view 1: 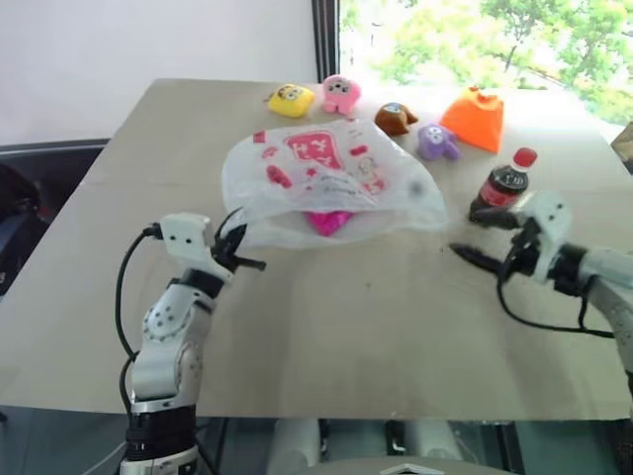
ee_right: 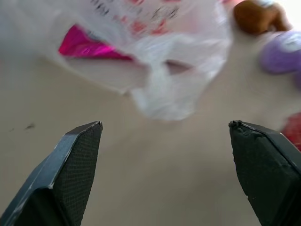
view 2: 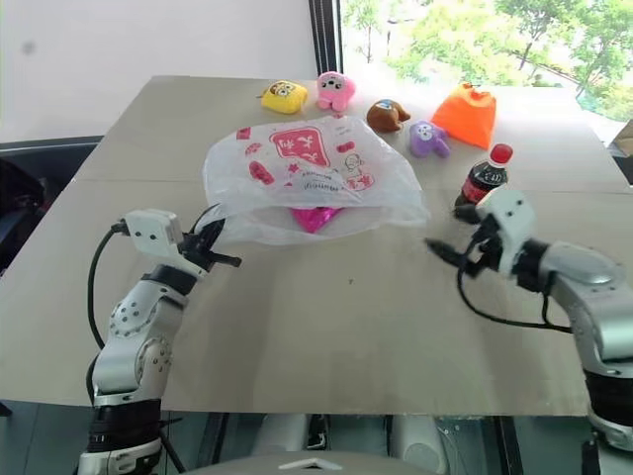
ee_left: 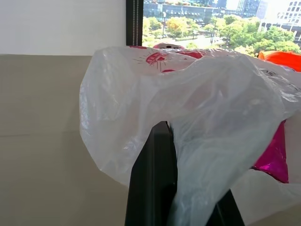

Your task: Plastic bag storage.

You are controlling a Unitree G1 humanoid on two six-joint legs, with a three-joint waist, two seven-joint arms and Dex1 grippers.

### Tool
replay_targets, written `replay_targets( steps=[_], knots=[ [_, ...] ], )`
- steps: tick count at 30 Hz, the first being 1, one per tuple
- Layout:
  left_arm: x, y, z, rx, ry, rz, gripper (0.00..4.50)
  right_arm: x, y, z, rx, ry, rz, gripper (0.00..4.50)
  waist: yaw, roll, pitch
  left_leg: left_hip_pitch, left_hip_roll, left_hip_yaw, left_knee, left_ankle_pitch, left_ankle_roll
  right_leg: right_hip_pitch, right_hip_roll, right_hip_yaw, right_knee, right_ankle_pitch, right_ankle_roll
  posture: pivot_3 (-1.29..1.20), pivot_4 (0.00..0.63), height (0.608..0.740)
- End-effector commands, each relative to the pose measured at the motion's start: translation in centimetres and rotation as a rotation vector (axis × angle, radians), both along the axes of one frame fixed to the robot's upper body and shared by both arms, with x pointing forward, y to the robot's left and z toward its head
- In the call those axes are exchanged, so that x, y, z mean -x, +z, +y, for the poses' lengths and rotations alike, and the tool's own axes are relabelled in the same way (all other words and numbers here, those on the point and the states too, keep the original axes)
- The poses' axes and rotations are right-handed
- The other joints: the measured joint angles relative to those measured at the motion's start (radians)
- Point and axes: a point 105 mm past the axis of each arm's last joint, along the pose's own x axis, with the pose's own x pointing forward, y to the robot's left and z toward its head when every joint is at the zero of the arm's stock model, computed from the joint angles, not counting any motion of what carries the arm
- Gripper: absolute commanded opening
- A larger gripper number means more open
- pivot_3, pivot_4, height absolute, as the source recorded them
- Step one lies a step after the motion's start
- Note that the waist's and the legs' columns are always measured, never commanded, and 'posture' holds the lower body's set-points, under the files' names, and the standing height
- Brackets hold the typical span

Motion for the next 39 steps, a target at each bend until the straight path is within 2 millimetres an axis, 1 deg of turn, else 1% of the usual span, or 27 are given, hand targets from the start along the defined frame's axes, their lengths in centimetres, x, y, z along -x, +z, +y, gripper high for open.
replay_targets(
  steps=[1,3,5,7,9,15,18,21,24,25,28,29,30,31,33,34,36,37,38,39],
  knots=[
    [0.3,1.2,-0.6,-0.008,-0.02,-0.051,0.0,-1.6,5.4,-2.2,-0.043,-0.154,-0.262,4.44,-0.001,0.0,0.0,0.0,0.0,0.0,0.0,0.0,0.0,0.0,0.001,0.0,0.0,0.0,0.0,0.0,0.15,0.74],
    [0.1,1.2,-0.7,-0.006,-0.024,-0.05,0.0,-2.5,6.8,-3.0,-0.061,-0.233,-0.349,4.44,0.002,0.0,0.0,0.0,0.001,0.001,0.0,0.0,-0.001,0.0,0.002,0.0,0.0,0.0,0.0,0.0,0.15,0.74],
    [0.1,1.3,-0.9,-0.004,-0.029,-0.052,0.0,-3.3,7.1,-3.0,-0.062,-0.269,-0.389,4.44,0.005,0.0,0.0,0.0,0.001,0.002,0.0,0.0,-0.001,0.0,0.002,0.0,0.0,0.0,0.0,0.0,0.15,0.74],
    [0.0,1.3,-1.1,-0.002,-0.033,-0.054,0.0,-4.1,6.8,-3.2,-0.073,-0.313,-0.39,4.44,0.008,0.0,0.0,-0.001,0.001,0.002,0.0,0.0,-0.001,0.0,0.002,0.0,-0.001,0.0,0.0,0.0,0.15,0.74],
    [0.1,1.2,-1.2,-0.004,-0.034,-0.054,0.0,-5.0,6.1,-3.5,-0.105,-0.353,-0.361,4.44,0.009,0.0,0.0,-0.002,0.0,0.002,0.0,0.0,-0.001,0.0,0.001,0.0,-0.001,0.0,0.0,0.0,0.15,0.74],
    [0.2,1.1,-1.3,-0.004,-0.03,-0.057,0.0,-7.3,3.4,-5.6,-0.2,-0.499,-0.227,4.44,0.004,0.0,0.0,-0.001,0.0,0.003,0.0,0.0,-0.001,0.0,0.0,0.0,0.0,0.0,0.0,0.0,0.15,0.74],
    [0.4,1.0,-1.1,-0.002,-0.023,-0.056,0.0,-8.0,1.1,-5.1,-0.221,-0.473,-0.118,4.44,0.004,0.0,0.0,-0.001,0.0,0.003,0.0,0.0,-0.001,0.0,0.0,0.0,0.0,0.0,0.0,0.0,0.15,0.74],
    [0.4,0.9,-1.1,-0.002,-0.022,-0.055,0.0,-8.3,-0.2,-4.1,-0.264,-0.442,-0.04,4.44,0.004,0.0,0.0,-0.001,0.001,0.003,0.0,0.0,-0.001,0.0,0.0,0.0,0.0,0.0,0.0,0.0,0.15,0.74],
    [0.4,0.9,-1.1,-0.003,-0.021,-0.057,0.0,-8.7,-1.4,-4.0,-0.257,-0.458,0.0,4.44,0.003,0.0,0.0,-0.001,0.001,0.003,0.0,0.0,-0.001,0.0,0.0,0.0,0.0,0.0,0.0,0.0,0.15,0.74],
    [0.4,0.9,-1.1,-0.003,-0.021,-0.058,0.0,-8.8,-1.4,-4.0,-0.261,-0.466,-0.008,4.44,0.003,0.0,0.0,-0.001,0.001,0.003,0.0,0.0,-0.001,0.0,0.0,0.0,0.0,0.0,0.0,0.0,0.15,0.74],
    [0.4,1.0,-1.1,-0.005,-0.019,-0.061,0.0,-9.0,-1.0,-4.0,-0.281,-0.464,-0.022,3.67,0.003,0.0,0.0,-0.001,0.0,0.003,0.0,0.0,-0.001,0.0,0.0,0.0,0.0,0.0,0.0,0.0,0.15,0.74],
    [0.4,1.0,-1.1,-0.006,-0.019,-0.062,0.0,-9.0,-0.9,-3.9,-0.275,-0.456,-0.03,3.19,0.003,0.0,0.0,-0.001,0.0,0.003,0.0,0.0,-0.001,0.0,0.0,0.0,0.0,0.0,0.0,0.0,0.15,0.74],
    [0.4,1.0,-1.0,-0.006,-0.019,-0.063,0.0,-9.0,-0.6,-3.7,-0.276,-0.446,-0.043,3.08,0.003,0.0,0.0,-0.001,0.0,0.003,0.0,0.0,-0.001,0.0,0.0,0.0,0.0,0.0,0.0,0.0,0.15,0.74],
    [0.3,1.0,-1.0,-0.007,-0.019,-0.064,0.0,-8.9,-0.1,-3.6,-0.282,-0.438,-0.059,3.08,0.003,0.0,0.0,-0.001,0.0,0.003,0.0,0.0,-0.001,0.0,0.0,0.0,0.0,0.0,0.0,0.0,0.15,0.74],
    [0.3,1.1,-1.0,-0.007,-0.02,-0.067,0.0,-8.7,2.2,-2.6,-0.343,-0.381,-0.138,3.08,0.003,0.0,0.0,-0.001,0.0,0.003,0.0,0.0,-0.001,0.0,0.0,0.0,0.0,0.0,0.0,0.0,0.15,0.74],
    [0.3,1.2,-1.0,-0.007,-0.021,-0.069,0.0,-8.3,4.2,-1.4,-0.402,-0.307,-0.205,3.08,0.0,0.001,0.001,-0.001,0.0,0.003,0.0,0.0,-0.001,-0.001,0.0,0.0,0.0,0.0,0.0,0.0,0.15,0.74],
    [0.2,1.3,-1.1,-0.003,-0.027,-0.073,0.0,-6.5,7.9,1.7,-0.544,-0.093,-0.303,3.08,-0.005,0.003,0.002,-0.001,0.001,0.004,0.0,0.0,-0.001,-0.002,0.0,0.001,0.001,0.0,0.0,0.0,0.15,0.74],
    [0.2,1.4,-1.2,-0.002,-0.032,-0.075,0.0,-5.4,9.1,3.2,-0.593,0.005,-0.325,3.08,-0.006,0.004,0.003,-0.002,0.001,0.004,0.0,0.0,-0.001,-0.003,0.001,0.002,0.001,0.0,0.0,0.0,0.15,0.74],
    [0.2,1.4,-1.3,-0.002,-0.037,-0.077,0.0,-4.6,9.7,4.3,-0.619,0.077,-0.328,3.08,-0.006,0.006,0.003,-0.002,0.001,0.004,0.0,0.0,-0.001,-0.003,0.002,0.002,0.001,0.0,0.0,0.0,0.15,0.74],
    [0.2,1.6,-1.5,0.004,-0.048,-0.081,0.0,-3.6,9.9,6.2,-0.637,0.186,-0.302,3.08,-0.003,0.006,0.004,-0.002,0.002,0.004,-0.001,0.0,-0.001,-0.003,0.002,0.002,0.001,0.0,0.0,0.0,0.15,0.74]
  ],
)
